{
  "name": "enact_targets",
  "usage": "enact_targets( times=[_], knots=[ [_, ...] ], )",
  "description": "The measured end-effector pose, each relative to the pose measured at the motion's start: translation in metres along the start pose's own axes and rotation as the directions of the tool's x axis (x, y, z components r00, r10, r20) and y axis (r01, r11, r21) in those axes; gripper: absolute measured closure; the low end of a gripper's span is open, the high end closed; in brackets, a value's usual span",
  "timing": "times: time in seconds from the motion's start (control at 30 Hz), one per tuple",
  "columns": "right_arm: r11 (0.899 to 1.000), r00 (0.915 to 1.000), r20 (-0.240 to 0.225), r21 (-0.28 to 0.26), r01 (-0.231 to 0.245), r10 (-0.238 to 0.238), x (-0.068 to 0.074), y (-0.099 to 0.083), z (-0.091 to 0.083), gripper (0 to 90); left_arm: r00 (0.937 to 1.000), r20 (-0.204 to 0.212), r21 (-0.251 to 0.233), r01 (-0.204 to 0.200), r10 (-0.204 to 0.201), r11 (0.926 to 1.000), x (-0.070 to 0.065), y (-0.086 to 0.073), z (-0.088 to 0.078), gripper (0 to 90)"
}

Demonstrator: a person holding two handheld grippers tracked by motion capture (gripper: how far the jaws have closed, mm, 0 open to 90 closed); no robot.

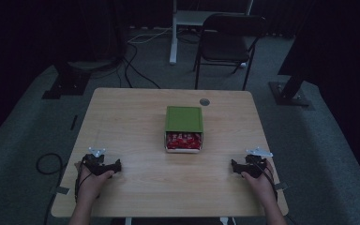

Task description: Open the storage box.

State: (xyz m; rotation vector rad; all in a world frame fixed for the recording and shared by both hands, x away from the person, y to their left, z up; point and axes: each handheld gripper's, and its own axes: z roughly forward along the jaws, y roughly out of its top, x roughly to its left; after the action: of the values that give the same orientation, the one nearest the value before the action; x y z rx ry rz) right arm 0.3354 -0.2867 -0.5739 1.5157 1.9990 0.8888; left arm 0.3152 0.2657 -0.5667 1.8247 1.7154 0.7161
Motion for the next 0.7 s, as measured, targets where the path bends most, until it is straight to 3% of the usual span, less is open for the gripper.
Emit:
enact_targets(
  times=[0.4,0.7],
  knots=[
    [1.000,1.0000,0.000,0.000,0.000,0.000,0.0000,0.0000,0.0000,11.2,0.9999,0.008,0.000,-0.013,0.013,0.9999,-0.0003,0.0000,-0.0003,0.5],
    [1.000,1.0000,0.001,0.000,0.000,0.000,0.0000,0.0000,0.0000,11.2,0.9945,0.049,-0.015,-0.092,0.093,0.9957,-0.0067,-0.0001,-0.0007,0.5]
  ],
)
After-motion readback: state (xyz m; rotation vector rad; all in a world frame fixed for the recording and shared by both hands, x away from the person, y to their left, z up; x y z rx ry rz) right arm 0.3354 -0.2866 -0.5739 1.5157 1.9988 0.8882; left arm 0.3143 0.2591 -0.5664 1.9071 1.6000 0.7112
